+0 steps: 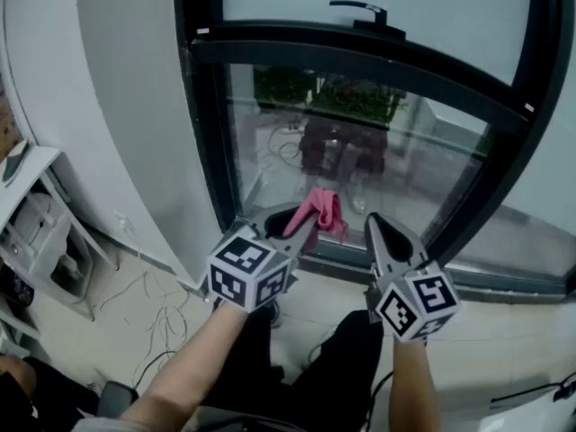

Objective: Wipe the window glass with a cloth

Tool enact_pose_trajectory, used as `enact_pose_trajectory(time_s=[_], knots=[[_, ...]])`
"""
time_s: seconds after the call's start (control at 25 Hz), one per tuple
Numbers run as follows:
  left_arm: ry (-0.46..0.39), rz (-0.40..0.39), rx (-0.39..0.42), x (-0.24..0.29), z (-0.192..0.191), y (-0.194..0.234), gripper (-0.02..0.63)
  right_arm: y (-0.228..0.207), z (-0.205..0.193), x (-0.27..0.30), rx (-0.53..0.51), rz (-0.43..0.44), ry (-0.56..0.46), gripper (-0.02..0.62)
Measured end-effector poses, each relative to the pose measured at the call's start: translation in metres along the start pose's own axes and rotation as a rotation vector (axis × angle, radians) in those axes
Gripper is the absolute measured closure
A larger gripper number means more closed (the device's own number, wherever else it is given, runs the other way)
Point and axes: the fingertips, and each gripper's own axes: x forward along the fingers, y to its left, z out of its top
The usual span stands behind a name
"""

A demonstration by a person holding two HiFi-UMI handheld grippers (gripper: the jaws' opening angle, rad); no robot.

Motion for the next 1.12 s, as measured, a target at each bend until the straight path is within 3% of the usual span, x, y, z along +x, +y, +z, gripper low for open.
enact_pose_trajectory(time_s=[0.36,0.6,0.8,1.0,1.12], knots=[[-0.007,0.037,0.009,0.033,0.007,0.064,0.538,-0.024,-0.014,0.061,0.064,0.008,0.006,0.591],[-0.026,0.107,0.024,0.056,0.018,0.107,0.538,-0.037,-0.017,0.107,0.055,0.047,0.010,0.591],[-0.050,0.222,0.034,0.069,0.026,0.155,0.538,-0.041,-0.015,0.147,0.046,0.075,0.028,0.591],[-0.068,0.406,0.052,0.073,0.033,0.232,0.538,-0.036,-0.020,0.203,0.065,0.153,0.043,0.591],[-0.102,0.478,0.051,0.075,0.042,0.261,0.540,-0.033,-0.017,0.216,0.048,0.171,0.050,0.591]])
